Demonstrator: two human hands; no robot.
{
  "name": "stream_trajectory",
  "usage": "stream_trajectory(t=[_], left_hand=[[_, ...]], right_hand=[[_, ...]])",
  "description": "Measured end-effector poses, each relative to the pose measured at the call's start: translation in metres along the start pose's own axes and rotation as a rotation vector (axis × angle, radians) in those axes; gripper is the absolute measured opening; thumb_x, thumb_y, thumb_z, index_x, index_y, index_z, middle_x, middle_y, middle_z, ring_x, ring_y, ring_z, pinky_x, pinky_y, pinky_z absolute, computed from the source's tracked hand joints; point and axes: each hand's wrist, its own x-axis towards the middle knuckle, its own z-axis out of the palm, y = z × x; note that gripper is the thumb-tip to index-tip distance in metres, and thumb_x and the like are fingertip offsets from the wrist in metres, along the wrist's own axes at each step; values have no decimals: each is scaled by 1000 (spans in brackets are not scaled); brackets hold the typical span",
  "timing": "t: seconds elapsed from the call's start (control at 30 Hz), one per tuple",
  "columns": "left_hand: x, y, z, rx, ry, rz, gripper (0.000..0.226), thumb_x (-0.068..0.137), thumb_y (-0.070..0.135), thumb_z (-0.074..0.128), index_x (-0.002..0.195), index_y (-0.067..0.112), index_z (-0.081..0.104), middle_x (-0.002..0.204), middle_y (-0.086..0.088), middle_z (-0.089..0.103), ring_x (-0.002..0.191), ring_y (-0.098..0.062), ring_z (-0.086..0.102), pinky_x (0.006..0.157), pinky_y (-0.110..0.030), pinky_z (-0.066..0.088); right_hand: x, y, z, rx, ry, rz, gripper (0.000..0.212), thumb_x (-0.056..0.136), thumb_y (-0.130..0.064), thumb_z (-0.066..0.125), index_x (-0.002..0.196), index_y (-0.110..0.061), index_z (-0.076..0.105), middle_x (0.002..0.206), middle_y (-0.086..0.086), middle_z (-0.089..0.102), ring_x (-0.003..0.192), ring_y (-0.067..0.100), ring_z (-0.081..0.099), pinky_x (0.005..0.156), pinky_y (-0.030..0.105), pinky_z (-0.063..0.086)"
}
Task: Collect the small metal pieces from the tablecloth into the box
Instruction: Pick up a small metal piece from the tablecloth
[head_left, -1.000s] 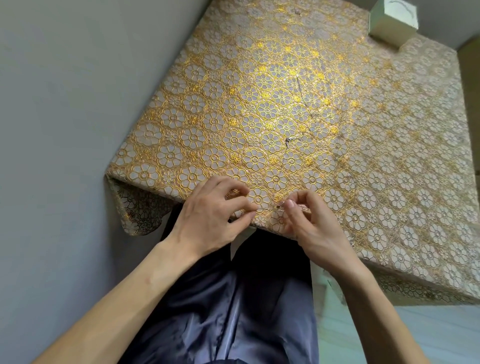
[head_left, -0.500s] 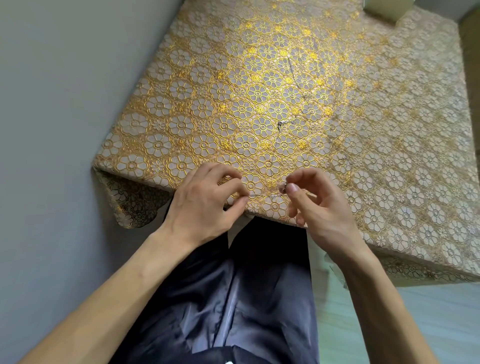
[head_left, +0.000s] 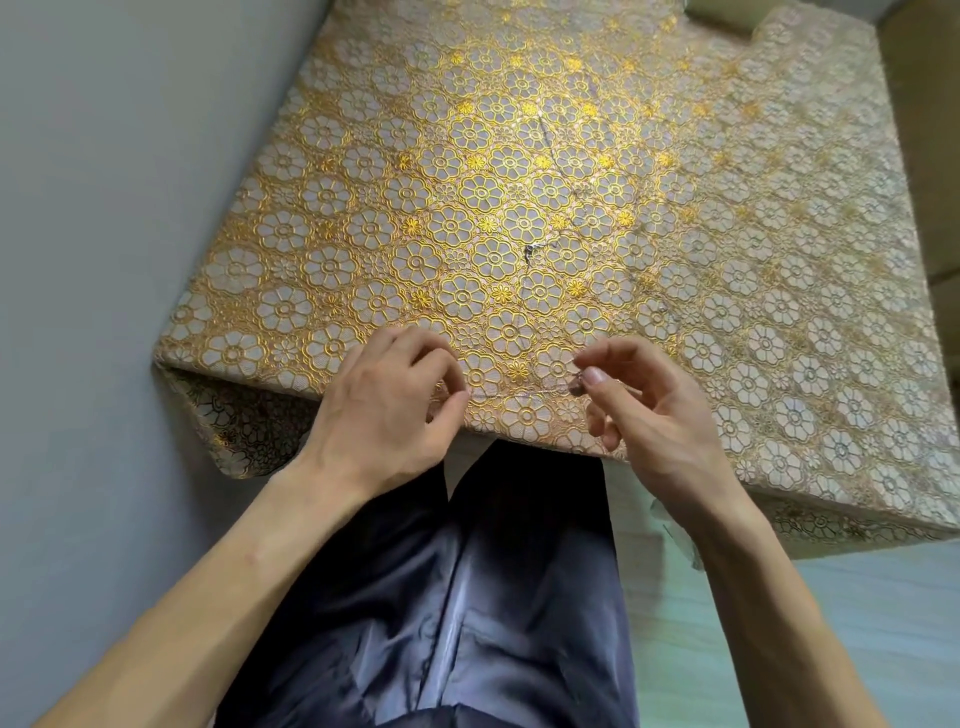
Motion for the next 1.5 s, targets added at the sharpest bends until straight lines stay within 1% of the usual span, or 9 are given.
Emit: stream_trajectory(t=[0.17, 0.33, 0.57, 0.77, 0.9, 1.07, 1.23, 1.37, 1.5], left_hand=[[31, 10, -6, -196, -62, -16, 14, 94, 35, 62, 106, 31, 68, 99, 15, 60, 93, -10, 49, 88, -37, 45], [67, 22, 3, -146, -338, 191, 32, 88, 47, 64, 120, 47, 66, 123, 9, 60, 116, -10, 46, 102, -41, 41], [78, 21, 10, -128, -299, 272, 23, 86, 58, 62, 93, 40, 75, 110, 13, 67, 106, -14, 57, 92, -45, 48], [73, 19, 1, -506, -275, 16, 11, 87, 41, 71, 89, 30, 73, 102, 10, 72, 98, -11, 64, 80, -19, 46], [71, 18, -7, -774, -326, -134, 16, 83, 41, 70, 91, 27, 74, 98, 4, 76, 94, -13, 70, 84, -35, 56], [71, 23, -15, -1011, -309, -193, 3, 93, 11, 68, 91, 12, 69, 98, -9, 77, 95, -14, 71, 79, -16, 49], [74, 22, -16, -1079, -267, -276, 6, 85, 27, 64, 88, 22, 65, 96, -2, 78, 94, -19, 69, 83, -38, 44], [75, 20, -16, -1131, -253, -325, 6, 85, 28, 63, 87, 23, 65, 96, -1, 77, 94, -20, 70, 85, -39, 45], [76, 20, -16, -1230, -208, -402, 8, 83, 27, 64, 88, 20, 65, 90, 0, 76, 88, -19, 70, 78, -33, 47]], right_hand=[[1, -1, -1, -22, -27, -8, 19, 98, 0, 58, 95, -17, 65, 80, -4, 68, 56, 9, 54, 51, 18, 43], [4, -3, -4, 12, -50, -17, 21, 98, 2, 57, 93, -17, 64, 79, -2, 65, 56, 9, 54, 49, 20, 40], [8, 0, -8, 112, -50, 2, 8, 85, -16, 59, 92, -15, 64, 75, -3, 66, 56, 11, 53, 48, 17, 40], [8, 7, -8, 167, -17, 10, 11, 85, -18, 62, 94, -15, 65, 79, -3, 69, 62, 11, 58, 50, 18, 43], [6, 11, -3, 239, -29, 29, 13, 83, -14, 65, 96, -14, 65, 85, -3, 71, 69, 11, 62, 54, 19, 48], [4, 15, 2, 262, 13, 22, 21, 81, -13, 70, 100, -23, 70, 88, -5, 70, 84, 15, 67, 66, 22, 53], [4, 17, 6, 235, 40, 5, 20, 89, -9, 72, 107, -17, 71, 94, 2, 72, 93, 22, 70, 75, 26, 56], [2, 18, 6, 243, 57, 23, 16, 93, -2, 66, 99, -16, 70, 92, -1, 73, 91, 15, 71, 75, 25, 56], [0, 17, 5, 301, 68, 48, 10, 86, -20, 69, 95, -22, 73, 89, -2, 72, 90, 14, 70, 73, 23, 55]])
